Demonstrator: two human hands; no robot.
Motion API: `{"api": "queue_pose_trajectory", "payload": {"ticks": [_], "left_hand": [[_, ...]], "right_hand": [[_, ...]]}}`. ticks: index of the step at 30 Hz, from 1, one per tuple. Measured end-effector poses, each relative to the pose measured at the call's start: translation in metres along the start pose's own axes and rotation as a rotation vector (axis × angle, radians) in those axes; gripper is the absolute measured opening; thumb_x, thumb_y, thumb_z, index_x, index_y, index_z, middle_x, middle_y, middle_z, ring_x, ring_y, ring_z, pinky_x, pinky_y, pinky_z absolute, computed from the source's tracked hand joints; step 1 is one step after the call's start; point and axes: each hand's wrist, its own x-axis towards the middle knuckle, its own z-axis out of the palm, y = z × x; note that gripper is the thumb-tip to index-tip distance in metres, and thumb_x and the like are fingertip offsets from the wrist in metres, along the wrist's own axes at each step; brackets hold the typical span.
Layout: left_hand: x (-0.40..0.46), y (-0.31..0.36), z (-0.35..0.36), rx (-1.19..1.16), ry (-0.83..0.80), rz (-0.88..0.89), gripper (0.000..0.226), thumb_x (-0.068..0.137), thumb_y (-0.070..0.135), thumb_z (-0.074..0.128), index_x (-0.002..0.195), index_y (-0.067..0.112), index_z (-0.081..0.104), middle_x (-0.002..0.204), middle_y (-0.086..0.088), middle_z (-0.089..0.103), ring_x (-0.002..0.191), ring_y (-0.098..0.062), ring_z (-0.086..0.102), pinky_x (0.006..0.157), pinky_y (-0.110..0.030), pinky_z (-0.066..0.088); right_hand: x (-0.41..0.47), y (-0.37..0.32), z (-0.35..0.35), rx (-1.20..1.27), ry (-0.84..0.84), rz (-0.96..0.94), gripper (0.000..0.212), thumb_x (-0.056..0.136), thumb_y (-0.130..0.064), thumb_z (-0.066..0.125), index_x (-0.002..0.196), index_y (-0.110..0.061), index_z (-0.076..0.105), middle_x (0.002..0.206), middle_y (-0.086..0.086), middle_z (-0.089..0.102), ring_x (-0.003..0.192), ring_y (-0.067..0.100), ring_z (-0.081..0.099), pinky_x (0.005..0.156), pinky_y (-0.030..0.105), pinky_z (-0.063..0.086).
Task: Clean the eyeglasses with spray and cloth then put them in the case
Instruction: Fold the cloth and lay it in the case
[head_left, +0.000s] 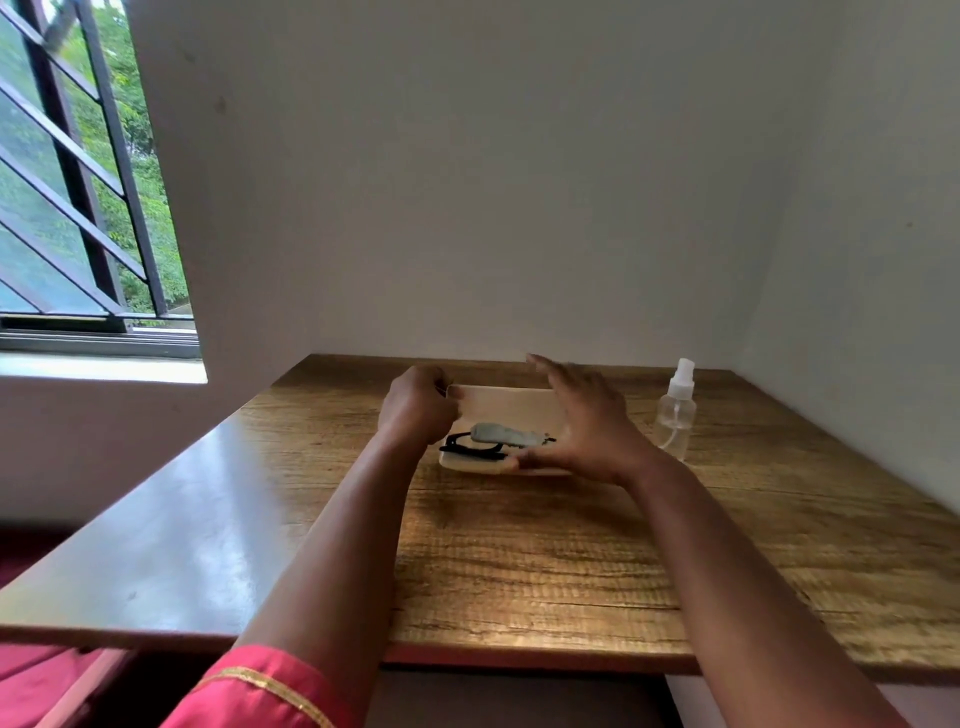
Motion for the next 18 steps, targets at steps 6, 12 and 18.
{"api": "queue_pose_trajectory", "payload": {"ticks": [6,12,18], "left_hand": [[-0.006,0.005,-0.001,-0.118,-0.053,0.018,0.011,0.085,0.006,0.062,0.093,0.013,0.064,0.091,-0.005,0.063,0.076,-0.015,0.057,0.058,-0.024,0.044],[-0.011,0.015,-0.011,-0.313,-0.258,-0.086,0.02,0.086,0.022,0.059,0.1,0.008,0.063,0.104,-0.011,0.064,0.095,-0.023,0.059,0.082,-0.037,0.051],[-0.019,0.017,-0.012,-0.199,-0.424,0.066,0.027,0.08,0.026,0.075,0.103,0.016,0.066,0.103,-0.002,0.065,0.097,-0.016,0.059,0.073,-0.026,0.045]], "right_hand": [[-0.005,-0.001,-0.003,0.006,-0.12,0.011,0.118,0.058,-0.055,0.087,0.153,-0.036,0.019,0.158,-0.005,0.021,0.146,0.023,0.016,0.12,0.047,0.014],[-0.002,0.001,-0.002,0.108,-0.06,-0.035,0.094,0.059,-0.052,0.087,0.139,-0.034,0.042,0.138,-0.009,0.039,0.125,0.012,0.04,0.105,0.038,0.042],[0.002,0.004,0.004,0.166,0.048,-0.082,0.043,0.077,-0.038,0.077,0.116,-0.028,0.063,0.112,-0.014,0.055,0.105,0.009,0.055,0.082,0.026,0.046]]}}
